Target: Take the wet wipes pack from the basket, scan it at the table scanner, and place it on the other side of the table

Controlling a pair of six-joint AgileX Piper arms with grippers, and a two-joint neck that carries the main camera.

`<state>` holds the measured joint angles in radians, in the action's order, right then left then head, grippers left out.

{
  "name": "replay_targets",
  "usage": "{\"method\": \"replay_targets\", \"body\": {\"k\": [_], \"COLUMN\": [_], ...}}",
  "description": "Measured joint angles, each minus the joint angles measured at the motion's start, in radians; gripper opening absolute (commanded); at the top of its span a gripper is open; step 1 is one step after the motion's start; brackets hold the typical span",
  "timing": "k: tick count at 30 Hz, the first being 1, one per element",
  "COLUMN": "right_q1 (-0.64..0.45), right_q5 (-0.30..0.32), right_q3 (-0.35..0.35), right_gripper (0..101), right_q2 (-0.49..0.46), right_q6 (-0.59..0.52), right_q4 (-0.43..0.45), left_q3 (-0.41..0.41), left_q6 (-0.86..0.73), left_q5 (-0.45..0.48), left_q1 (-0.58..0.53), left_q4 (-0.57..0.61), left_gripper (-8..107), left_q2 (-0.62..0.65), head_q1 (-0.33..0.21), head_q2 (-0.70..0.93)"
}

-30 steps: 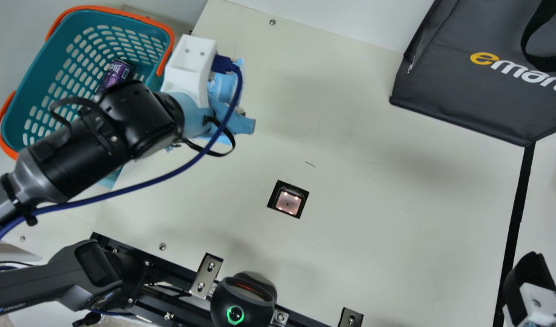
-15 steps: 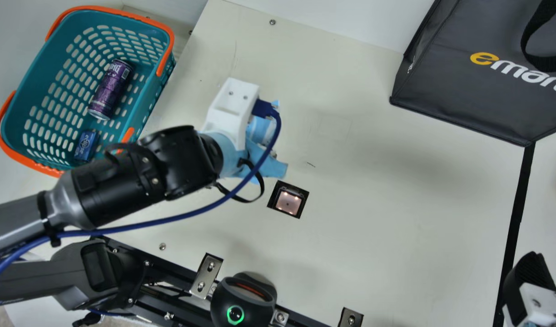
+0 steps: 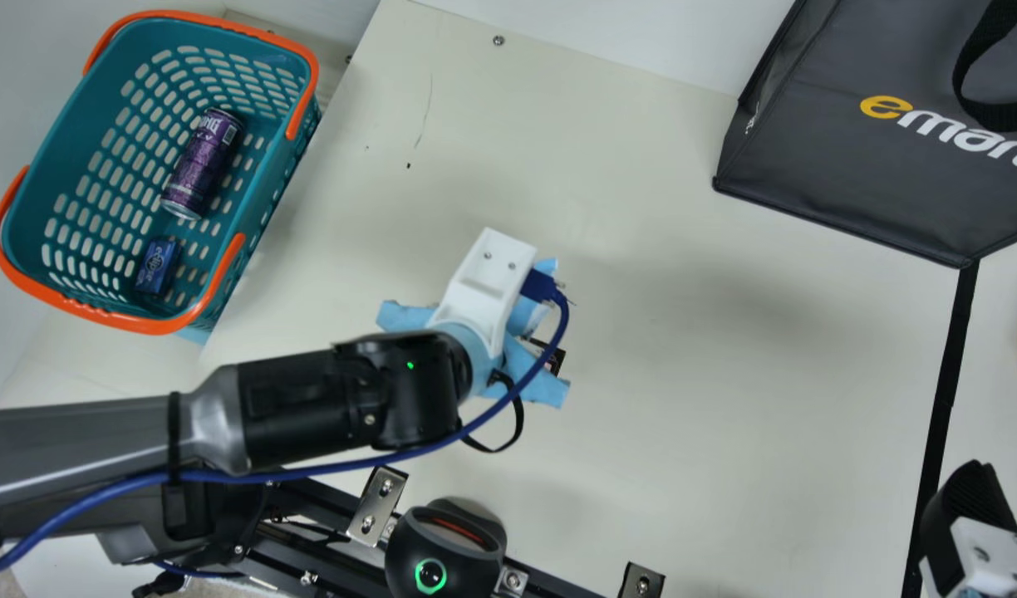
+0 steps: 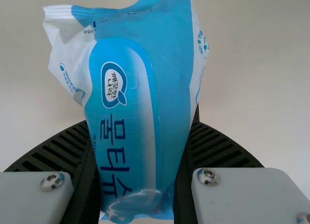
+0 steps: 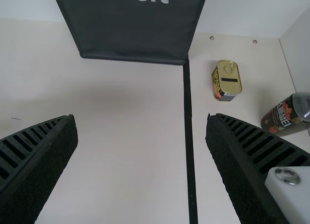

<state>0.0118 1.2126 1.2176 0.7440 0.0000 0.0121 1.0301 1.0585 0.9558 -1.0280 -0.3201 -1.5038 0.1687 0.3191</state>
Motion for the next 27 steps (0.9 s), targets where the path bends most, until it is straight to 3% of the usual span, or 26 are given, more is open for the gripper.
{"method": "replay_targets", "body": {"k": [14,27], "right_q1": [0.000,0.000], "right_q5": [0.000,0.000], "right_q3": [0.000,0.000], "right_gripper": [95,95], "right_q2": [0.000,0.000], "right_q6": [0.000,0.000], "right_q4": [0.000,0.000], "left_q3": [-0.025,-0.027], "left_q6": [0.058,0.087], "left_q5": [-0.065,-0.088], "left_q1": [-0.070,-0.082], "left_q4": [-0.004,-0.010], "left_gripper": [-8,35], "left_q2": [-0.102,-0.156], "head_q1": [-0.002,-0.002], "head_q2": [-0.002,-0.002]}}
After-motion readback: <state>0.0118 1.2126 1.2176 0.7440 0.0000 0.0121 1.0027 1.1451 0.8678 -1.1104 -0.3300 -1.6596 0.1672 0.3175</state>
